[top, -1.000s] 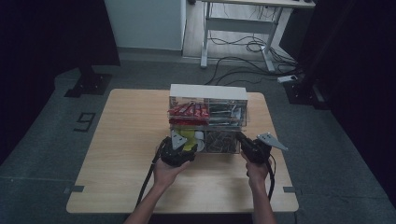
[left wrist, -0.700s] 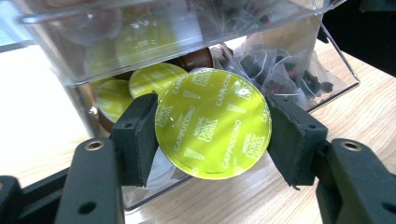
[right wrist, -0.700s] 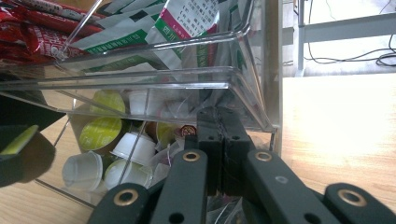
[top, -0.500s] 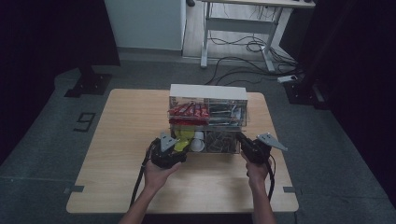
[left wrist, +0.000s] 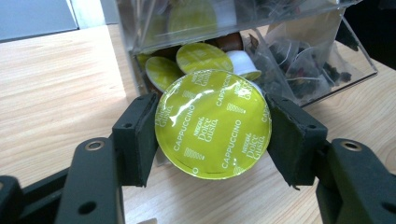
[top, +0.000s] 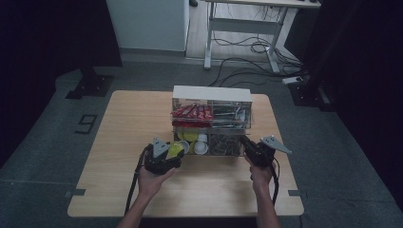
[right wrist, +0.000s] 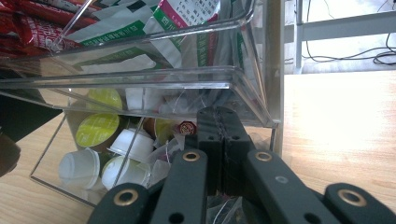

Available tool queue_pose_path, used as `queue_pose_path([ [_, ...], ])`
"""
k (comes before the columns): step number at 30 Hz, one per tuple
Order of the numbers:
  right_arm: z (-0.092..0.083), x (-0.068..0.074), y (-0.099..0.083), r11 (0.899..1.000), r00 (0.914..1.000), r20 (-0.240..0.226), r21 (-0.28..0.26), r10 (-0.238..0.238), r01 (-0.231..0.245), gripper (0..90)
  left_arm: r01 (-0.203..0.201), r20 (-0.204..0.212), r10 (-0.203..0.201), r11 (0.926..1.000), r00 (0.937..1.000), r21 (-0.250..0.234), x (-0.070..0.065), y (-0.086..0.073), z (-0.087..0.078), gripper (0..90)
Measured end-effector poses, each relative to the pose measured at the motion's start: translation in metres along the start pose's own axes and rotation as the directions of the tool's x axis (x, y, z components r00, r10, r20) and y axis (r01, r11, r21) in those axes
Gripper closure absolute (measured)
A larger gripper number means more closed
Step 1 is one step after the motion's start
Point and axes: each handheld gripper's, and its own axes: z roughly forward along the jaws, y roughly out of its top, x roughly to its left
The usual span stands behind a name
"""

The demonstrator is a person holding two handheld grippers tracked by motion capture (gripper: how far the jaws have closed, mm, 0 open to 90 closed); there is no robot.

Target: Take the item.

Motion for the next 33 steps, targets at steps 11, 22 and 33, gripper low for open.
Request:
queue_pose_path([
  [11, 0.000, 0.000, -0.001, 1.000, 1.0000, 0.002, 0.003, 0.000, 0.000, 87.9, 0.023, -0.039, -0.023, 0.9997, 0.9990, 0.007, 0.023, -0.011, -0.013, 38.2],
  [22, 0.001, 0.000, -0.002, 1.000, 1.0000, 0.004, 0.007, 0.000, 0.000, 87.9, 0.056, -0.071, -0.054, 0.9980, 0.9960, 0.027, 0.042, -0.022, -0.018, 38.2],
  [33, 0.002, 0.000, -0.003, 1.000, 1.0000, 0.007, 0.012, -0.001, 0.001, 87.9, 0.086, -0.099, -0.079, 0.9944, 0.9919, 0.062, 0.057, -0.038, -0.016, 38.2],
])
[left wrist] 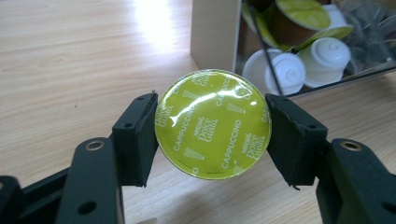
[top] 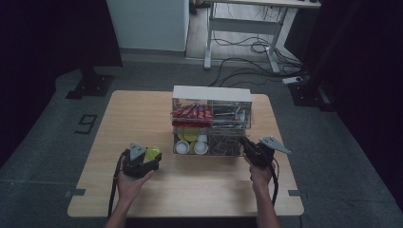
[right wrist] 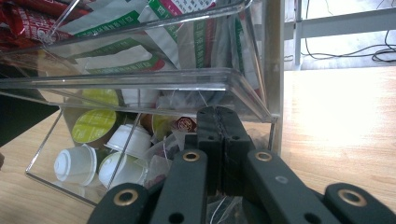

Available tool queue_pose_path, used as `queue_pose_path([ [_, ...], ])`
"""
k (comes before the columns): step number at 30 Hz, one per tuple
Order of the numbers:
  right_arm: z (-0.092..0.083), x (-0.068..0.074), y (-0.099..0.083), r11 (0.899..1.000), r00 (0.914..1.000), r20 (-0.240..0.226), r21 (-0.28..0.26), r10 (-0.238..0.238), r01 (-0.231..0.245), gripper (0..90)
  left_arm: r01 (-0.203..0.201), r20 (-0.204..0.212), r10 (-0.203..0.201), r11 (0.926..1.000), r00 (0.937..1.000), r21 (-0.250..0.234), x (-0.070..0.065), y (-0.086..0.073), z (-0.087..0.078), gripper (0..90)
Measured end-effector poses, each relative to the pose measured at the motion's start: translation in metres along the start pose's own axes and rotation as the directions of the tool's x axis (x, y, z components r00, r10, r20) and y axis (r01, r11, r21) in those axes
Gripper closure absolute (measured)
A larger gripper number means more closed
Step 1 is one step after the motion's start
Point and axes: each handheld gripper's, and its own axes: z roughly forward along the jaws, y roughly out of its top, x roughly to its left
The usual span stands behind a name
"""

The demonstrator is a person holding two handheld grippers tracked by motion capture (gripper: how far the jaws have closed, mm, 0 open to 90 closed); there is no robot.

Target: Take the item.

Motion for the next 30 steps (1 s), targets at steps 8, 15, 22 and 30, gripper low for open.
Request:
queue_pose_path([
  [8, 0.001, 0.000, -0.001, 1.000, 1.0000, 0.000, 0.004, -0.003, 0.003, 87.9, 0.017, -0.023, -0.016, 0.9990, 0.9996, 0.041, 0.012, -0.010, 0.005, 38.2],
  [15, 0.001, 0.000, -0.001, 1.000, 1.0000, 0.000, 0.005, -0.003, 0.003, 87.9, 0.024, -0.047, -0.019, 0.9959, 0.9987, 0.087, 0.018, -0.018, 0.013, 38.1],
  [22, 0.001, 0.000, -0.001, 1.000, 1.0000, 0.001, 0.005, -0.005, 0.005, 87.8, 0.028, -0.061, -0.021, 0.9927, 0.9979, 0.118, 0.022, -0.026, 0.018, 38.1],
  [30, 0.002, 0.000, -0.002, 1.000, 1.0000, 0.003, 0.009, -0.004, 0.004, 87.8, 0.030, -0.072, -0.020, 0.9881, 0.9972, 0.151, 0.025, -0.032, 0.024, 38.0],
])
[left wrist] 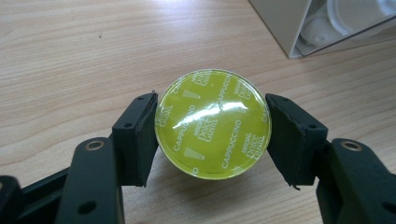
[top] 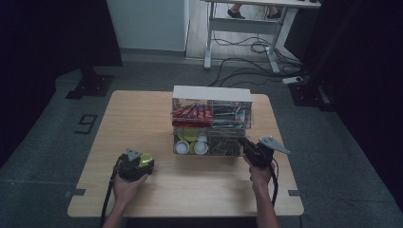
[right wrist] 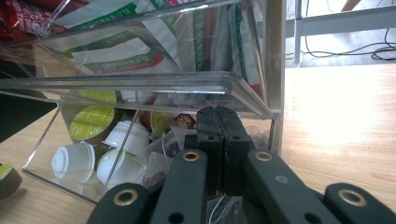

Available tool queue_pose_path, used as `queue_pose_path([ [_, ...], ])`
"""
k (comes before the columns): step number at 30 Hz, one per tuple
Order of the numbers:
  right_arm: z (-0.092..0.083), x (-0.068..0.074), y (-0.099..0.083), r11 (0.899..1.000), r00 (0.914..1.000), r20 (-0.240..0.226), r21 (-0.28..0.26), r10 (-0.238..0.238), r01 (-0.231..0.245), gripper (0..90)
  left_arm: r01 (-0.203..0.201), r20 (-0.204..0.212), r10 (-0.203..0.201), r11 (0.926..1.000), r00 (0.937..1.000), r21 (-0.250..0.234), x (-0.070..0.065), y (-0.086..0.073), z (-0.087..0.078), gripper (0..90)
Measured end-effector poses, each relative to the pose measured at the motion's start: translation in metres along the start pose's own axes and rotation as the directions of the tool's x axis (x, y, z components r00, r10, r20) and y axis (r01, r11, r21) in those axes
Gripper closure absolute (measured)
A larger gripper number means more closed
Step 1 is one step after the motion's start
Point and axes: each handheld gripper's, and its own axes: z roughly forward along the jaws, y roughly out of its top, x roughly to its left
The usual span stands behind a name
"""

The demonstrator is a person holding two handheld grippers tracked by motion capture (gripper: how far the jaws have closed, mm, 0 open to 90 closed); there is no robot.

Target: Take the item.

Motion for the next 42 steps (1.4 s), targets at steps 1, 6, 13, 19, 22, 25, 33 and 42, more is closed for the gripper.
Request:
queue_pose_path([
  [1, 0.000, 0.000, 0.000, 1.000, 1.0000, 0.000, 0.001, 0.000, 0.000, 87.8, -0.001, 0.000, 0.001, 1.0000, 1.0000, 0.007, 0.000, 0.000, 0.001, 38.0],
  [6, 0.000, 0.000, 0.000, 1.000, 1.0000, 0.001, 0.002, -0.001, 0.001, 87.8, -0.004, 0.000, 0.004, 0.9995, 1.0000, 0.033, 0.000, 0.000, 0.004, 37.9],
  [13, 0.000, 0.000, 0.000, 1.000, 1.0000, 0.000, 0.003, -0.001, 0.001, 87.8, 0.013, 0.016, -0.013, 0.9998, 0.9998, 0.018, 0.003, 0.001, -0.001, 32.5],
  [19, 0.000, 0.000, -0.001, 1.000, 1.0000, 0.001, 0.003, -0.002, 0.002, 87.8, 0.030, 0.027, -0.029, 0.9990, 0.9992, -0.033, 0.005, 0.004, -0.014, 28.8],
  [22, 0.000, 0.000, -0.001, 1.000, 1.0000, 0.003, 0.004, -0.003, 0.003, 87.8, 0.033, 0.040, -0.030, 0.9973, 0.9987, -0.066, 0.003, 0.004, -0.023, 28.6],
  [25, 0.000, 0.000, -0.001, 1.000, 1.0000, 0.004, 0.005, -0.004, 0.004, 87.8, 0.036, 0.057, -0.031, 0.9945, 0.9979, -0.098, 0.000, 0.002, -0.033, 28.5],
  [33, 0.000, 0.001, -0.002, 1.000, 0.9999, 0.006, 0.009, -0.008, 0.008, 87.8, 0.034, 0.090, -0.023, 0.9918, 0.9957, -0.123, -0.007, -0.010, -0.046, 29.2],
  [42, -0.001, 0.002, -0.003, 1.000, 0.9998, 0.012, 0.021, -0.016, 0.015, 87.8, 0.017, 0.115, -0.004, 0.9937, 0.9934, -0.111, -0.013, -0.022, -0.054, 29.7],
])
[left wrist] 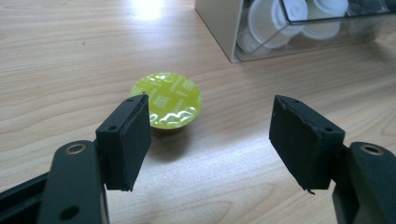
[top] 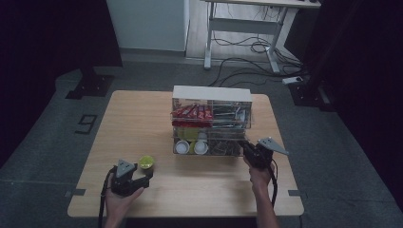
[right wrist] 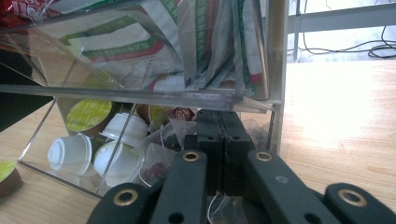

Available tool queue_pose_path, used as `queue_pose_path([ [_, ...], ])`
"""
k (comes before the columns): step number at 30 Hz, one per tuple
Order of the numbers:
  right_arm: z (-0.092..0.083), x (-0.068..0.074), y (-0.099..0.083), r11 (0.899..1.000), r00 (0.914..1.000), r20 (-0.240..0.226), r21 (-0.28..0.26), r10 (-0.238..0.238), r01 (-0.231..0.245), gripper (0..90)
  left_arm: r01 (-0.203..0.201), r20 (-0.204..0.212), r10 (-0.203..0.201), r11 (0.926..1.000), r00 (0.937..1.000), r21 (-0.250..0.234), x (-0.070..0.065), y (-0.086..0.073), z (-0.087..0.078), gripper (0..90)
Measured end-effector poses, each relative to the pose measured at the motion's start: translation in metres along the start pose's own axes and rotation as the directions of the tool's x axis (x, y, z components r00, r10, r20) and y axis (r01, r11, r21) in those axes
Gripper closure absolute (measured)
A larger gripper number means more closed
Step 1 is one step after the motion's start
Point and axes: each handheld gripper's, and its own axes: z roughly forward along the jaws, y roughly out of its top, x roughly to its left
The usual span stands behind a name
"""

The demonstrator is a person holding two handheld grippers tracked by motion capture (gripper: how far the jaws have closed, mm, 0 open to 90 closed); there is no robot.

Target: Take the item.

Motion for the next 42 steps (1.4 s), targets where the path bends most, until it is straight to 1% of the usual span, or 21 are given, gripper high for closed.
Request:
queue_pose_path([
  [5, -0.001, 0.000, -0.002, 1.000, 1.0000, 0.000, 0.006, -0.002, 0.002, 87.8, -0.020, 0.024, 0.020, 0.9997, 0.9995, 0.017, -0.007, -0.001, 0.004, 29.8],
  [8, -0.002, -0.001, -0.002, 1.000, 1.0000, 0.000, 0.011, -0.002, 0.002, 87.8, -0.024, 0.029, 0.023, 0.9994, 0.9993, 0.023, -0.009, -0.002, 0.006, 30.0],
  [13, -0.003, -0.001, -0.006, 1.000, 1.0000, 0.006, 0.025, -0.007, 0.007, 87.6, -0.016, 0.030, 0.015, 0.9997, 0.9994, 0.021, -0.007, -0.003, 0.004, 30.3],
  [19, -0.006, 0.000, -0.009, 1.000, 0.9999, 0.009, 0.028, -0.008, 0.008, 87.5, -0.013, 0.038, 0.012, 0.9996, 0.9992, 0.024, -0.005, -0.003, 0.004, 30.4],
  [27, -0.018, 0.000, -0.011, 1.000, 0.9998, 0.021, 0.022, -0.005, 0.005, 87.4, -0.011, 0.046, 0.009, 0.9996, 0.9989, 0.025, -0.004, -0.004, 0.003, 30.4],
  [33, -0.024, -0.001, -0.019, 0.999, 0.9995, 0.030, 0.049, -0.013, 0.011, 87.0, -0.009, 0.053, 0.008, 0.9997, 0.9986, 0.024, -0.004, -0.003, 0.002, 30.4],
  [37, -0.024, -0.003, -0.024, 0.997, 0.9993, 0.034, 0.070, -0.016, 0.013, 87.0, -0.008, 0.053, 0.007, 0.9996, 0.9986, 0.025, -0.004, -0.004, 0.003, 30.5],
  [42, -0.023, -0.004, -0.028, 0.997, 0.9992, 0.036, 0.077, -0.016, 0.013, 87.0, -0.007, 0.052, 0.005, 0.9994, 0.9986, 0.035, -0.002, -0.005, 0.004, 30.5],
])
